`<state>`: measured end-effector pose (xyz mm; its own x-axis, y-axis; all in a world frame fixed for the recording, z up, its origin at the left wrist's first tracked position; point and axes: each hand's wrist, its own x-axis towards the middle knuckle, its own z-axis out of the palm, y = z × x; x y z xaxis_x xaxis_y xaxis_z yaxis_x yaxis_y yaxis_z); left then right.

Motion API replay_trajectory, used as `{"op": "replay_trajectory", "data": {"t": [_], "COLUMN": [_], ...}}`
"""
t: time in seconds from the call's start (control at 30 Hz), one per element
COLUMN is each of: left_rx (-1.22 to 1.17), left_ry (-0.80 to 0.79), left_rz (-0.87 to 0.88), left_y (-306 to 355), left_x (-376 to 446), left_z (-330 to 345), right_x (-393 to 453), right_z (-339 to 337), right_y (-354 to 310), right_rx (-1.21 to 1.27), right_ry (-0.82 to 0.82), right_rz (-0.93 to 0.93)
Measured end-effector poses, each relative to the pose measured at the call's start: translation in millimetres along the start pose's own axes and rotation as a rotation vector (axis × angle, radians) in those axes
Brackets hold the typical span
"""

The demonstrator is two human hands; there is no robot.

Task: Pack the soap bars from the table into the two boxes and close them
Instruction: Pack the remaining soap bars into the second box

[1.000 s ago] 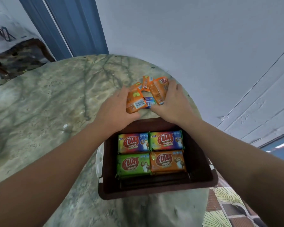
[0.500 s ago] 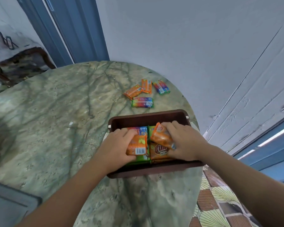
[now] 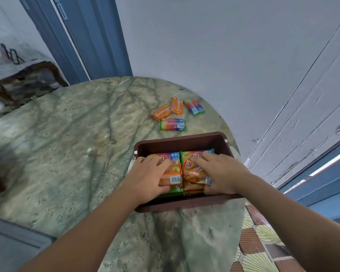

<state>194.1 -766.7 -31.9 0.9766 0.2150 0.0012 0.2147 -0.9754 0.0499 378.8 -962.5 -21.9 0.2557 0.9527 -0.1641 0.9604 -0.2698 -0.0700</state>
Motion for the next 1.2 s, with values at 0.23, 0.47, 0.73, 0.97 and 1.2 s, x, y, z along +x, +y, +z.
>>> {"op": "replay_trajectory", "data": {"t": [0.23,0.47,0.73,0.97,1.2], "left_rx": [-0.122,-0.387,-0.214,-0.005,0.087], "left_ry": [0.095,0.148,0.076,-0.050,-0.079], "left_rz": [0.079,-0.056,-0.104,0.009,0.108], "left_y": [-0.4,0.9,4.8,-0.6,-0.8], "left_x": [-5.4,-9.2,-6.6,-0.7,0.9], "left_z": [1.8,-0.4,-10.0,0.9,3.3], "right_x": [-1.4,-3.6,-4.0,-6.4,-5.3], "right_z": [2.3,2.6,-0.1,-1.6,1.8], "right_y": [1.8,0.6,-3.2,-4.8,-0.3], "right_rx": [0.063,0.094,0.096,0.081,0.099], "right_ry": [0.066,0.080,0.043,0.082,0.104], "right_rz": [0.016,0.041,0.070,0.069,0.038]}}
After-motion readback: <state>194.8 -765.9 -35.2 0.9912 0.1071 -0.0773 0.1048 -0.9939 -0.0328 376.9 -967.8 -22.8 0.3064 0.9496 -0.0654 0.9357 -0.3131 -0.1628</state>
